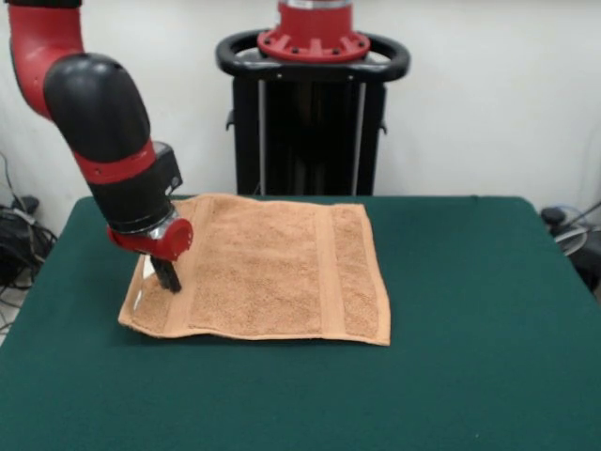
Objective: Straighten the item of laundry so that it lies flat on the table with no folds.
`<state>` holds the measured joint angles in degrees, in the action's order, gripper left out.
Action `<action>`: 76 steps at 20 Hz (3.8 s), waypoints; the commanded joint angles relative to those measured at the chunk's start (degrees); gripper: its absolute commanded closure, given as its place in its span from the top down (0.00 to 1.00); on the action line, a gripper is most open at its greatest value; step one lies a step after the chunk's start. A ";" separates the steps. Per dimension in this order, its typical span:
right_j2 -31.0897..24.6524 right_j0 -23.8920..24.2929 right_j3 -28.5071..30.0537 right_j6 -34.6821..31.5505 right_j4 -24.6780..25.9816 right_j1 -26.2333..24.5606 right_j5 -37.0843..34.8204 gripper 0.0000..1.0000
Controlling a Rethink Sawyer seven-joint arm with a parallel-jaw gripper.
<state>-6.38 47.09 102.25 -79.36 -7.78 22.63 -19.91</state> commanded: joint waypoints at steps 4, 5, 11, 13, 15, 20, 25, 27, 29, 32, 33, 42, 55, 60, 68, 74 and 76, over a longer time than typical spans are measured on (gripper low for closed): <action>4.25 -3.69 -5.06 -9.98 0.31 5.25 -7.25 0.00; 4.44 -4.18 -4.19 -10.84 -0.16 6.64 -8.90 0.00; 6.68 -7.80 0.09 -15.67 -2.79 14.77 -17.86 0.00; 6.62 -7.64 0.50 -15.40 -3.15 15.34 -17.95 0.00; 5.62 -6.74 0.30 -14.47 -3.30 13.59 -15.21 0.00; 3.23 -4.64 -3.56 -12.83 -2.91 4.36 -4.83 0.00; 1.61 -3.81 -4.41 -13.52 -2.46 -0.74 4.29 0.00; 0.66 -2.92 -4.11 -12.95 -2.16 -1.70 6.29 0.00; 0.34 -2.48 -3.83 -12.52 -2.02 -2.02 7.23 0.00; -0.51 -1.70 -1.82 -12.59 -2.12 -1.75 8.82 0.00; -0.66 -1.83 -1.35 -12.93 -2.37 -1.49 8.98 0.00; -1.66 -1.89 -2.47 -13.97 -2.52 -4.50 13.57 0.00; -1.60 -3.23 6.01 -13.99 -4.98 8.12 1.37 0.00; -6.08 -1.00 8.33 -15.51 -5.30 4.14 9.26 0.00; -8.48 2.90 8.42 -14.78 -3.25 -0.69 16.19 0.00; -8.49 4.08 7.92 -13.95 -2.22 -2.60 18.34 0.00; -8.83 5.91 4.71 -11.52 -0.64 -6.20 19.80 0.00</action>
<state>-10.07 51.39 107.76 -79.36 -9.40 23.23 -4.03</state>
